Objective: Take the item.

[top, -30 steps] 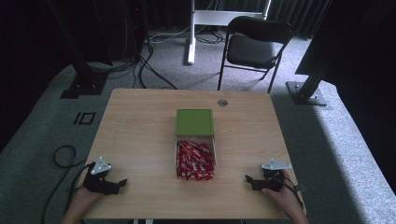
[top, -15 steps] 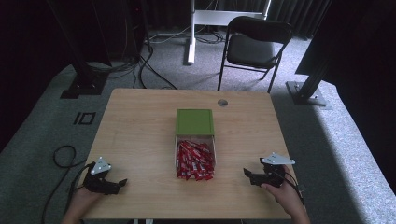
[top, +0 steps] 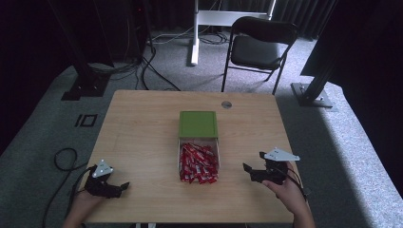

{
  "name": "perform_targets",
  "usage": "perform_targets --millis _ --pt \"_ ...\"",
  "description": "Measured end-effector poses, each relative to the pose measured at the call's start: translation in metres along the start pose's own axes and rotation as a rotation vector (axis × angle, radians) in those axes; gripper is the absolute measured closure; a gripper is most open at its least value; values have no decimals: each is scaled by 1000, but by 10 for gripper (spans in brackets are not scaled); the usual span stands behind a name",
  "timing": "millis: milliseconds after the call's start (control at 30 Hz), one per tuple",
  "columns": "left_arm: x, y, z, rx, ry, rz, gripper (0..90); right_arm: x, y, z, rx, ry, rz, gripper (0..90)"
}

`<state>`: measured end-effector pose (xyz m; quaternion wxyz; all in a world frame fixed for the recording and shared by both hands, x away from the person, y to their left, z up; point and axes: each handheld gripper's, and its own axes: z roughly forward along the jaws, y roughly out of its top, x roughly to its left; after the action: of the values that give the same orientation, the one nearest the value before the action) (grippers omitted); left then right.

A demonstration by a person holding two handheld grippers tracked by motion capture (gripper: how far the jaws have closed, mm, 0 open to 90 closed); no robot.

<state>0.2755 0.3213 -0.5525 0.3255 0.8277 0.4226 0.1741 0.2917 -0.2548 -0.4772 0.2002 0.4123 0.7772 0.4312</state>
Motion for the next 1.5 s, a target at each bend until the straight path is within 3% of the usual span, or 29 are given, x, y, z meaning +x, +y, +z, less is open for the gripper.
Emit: perform_targets --millis 700,1500 --pt "0 0 0 0 0 0 15 37 45 10 -82 98 -72 174" --pt "0 0 0 -2 0 -2 15 91 74 52 -74 233 -168 204"
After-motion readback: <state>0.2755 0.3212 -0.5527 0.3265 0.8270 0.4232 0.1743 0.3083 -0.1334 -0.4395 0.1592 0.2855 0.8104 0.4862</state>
